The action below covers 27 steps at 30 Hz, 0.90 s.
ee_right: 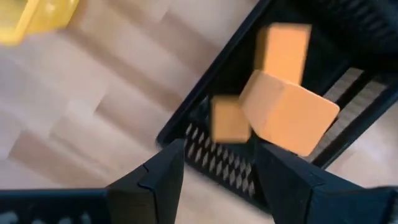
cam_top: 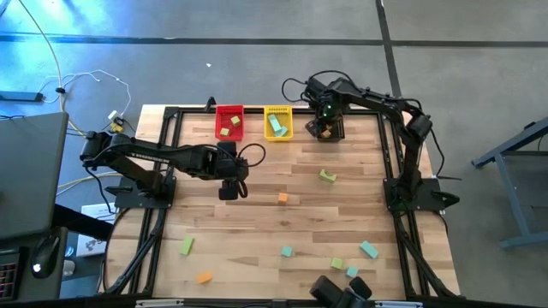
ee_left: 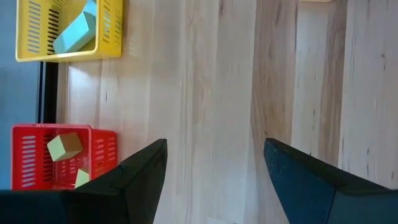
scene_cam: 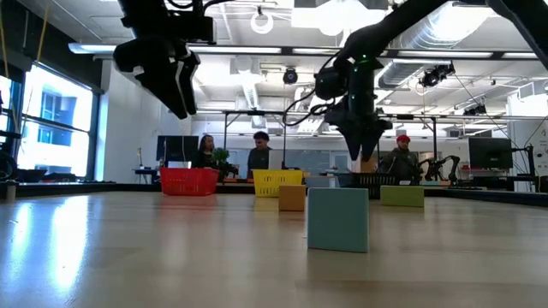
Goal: Sort & place blocks by color
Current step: Put the orange block into the black basket, then put the green block into the red basket
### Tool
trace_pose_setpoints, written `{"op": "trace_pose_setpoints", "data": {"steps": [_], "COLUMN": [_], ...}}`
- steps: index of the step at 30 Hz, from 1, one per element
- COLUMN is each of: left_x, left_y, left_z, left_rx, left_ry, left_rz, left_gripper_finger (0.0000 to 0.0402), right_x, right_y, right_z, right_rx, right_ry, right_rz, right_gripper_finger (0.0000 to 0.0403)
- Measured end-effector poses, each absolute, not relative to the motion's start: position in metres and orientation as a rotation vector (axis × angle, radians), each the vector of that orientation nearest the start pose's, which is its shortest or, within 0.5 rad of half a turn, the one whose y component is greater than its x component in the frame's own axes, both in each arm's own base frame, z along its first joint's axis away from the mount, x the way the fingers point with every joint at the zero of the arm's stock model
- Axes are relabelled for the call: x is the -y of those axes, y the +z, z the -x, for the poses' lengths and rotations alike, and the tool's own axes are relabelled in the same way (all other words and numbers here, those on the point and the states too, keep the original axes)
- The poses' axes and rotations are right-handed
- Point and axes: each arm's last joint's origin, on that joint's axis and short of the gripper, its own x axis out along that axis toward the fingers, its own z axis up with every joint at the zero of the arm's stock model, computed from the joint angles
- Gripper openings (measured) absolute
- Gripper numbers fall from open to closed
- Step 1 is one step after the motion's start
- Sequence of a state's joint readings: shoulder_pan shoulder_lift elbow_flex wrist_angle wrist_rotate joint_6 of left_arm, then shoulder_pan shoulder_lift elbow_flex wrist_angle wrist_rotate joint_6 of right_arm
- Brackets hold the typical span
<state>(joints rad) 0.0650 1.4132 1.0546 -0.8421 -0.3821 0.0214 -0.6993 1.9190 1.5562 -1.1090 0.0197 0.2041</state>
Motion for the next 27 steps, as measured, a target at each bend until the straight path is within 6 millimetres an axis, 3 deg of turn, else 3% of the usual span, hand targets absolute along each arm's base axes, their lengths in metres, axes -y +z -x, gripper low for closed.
{"op": "trace_pose_setpoints", "data": {"steps": [12, 27], "left_x": [-0.028, -0.028], "left_y": [0.246, 0.246], "left_z": [-0.262, -0.262], "left_rx": [-1.199, -1.201], "left_ry": [0.382, 0.377], "left_rz": [-0.211, -0.219], "left_gripper_finger": [0.0255, 0.0255], "right_x": [0.264, 0.262], "right_y": [0.226, 0.227], "right_z": [-0.273, -0.273], "right_rx": [-1.267, -1.299], "right_ry": [-0.871, -0.883], "right_rz": [-0.601, -0.564], "right_gripper_finger": [0.0183, 0.0183]}}
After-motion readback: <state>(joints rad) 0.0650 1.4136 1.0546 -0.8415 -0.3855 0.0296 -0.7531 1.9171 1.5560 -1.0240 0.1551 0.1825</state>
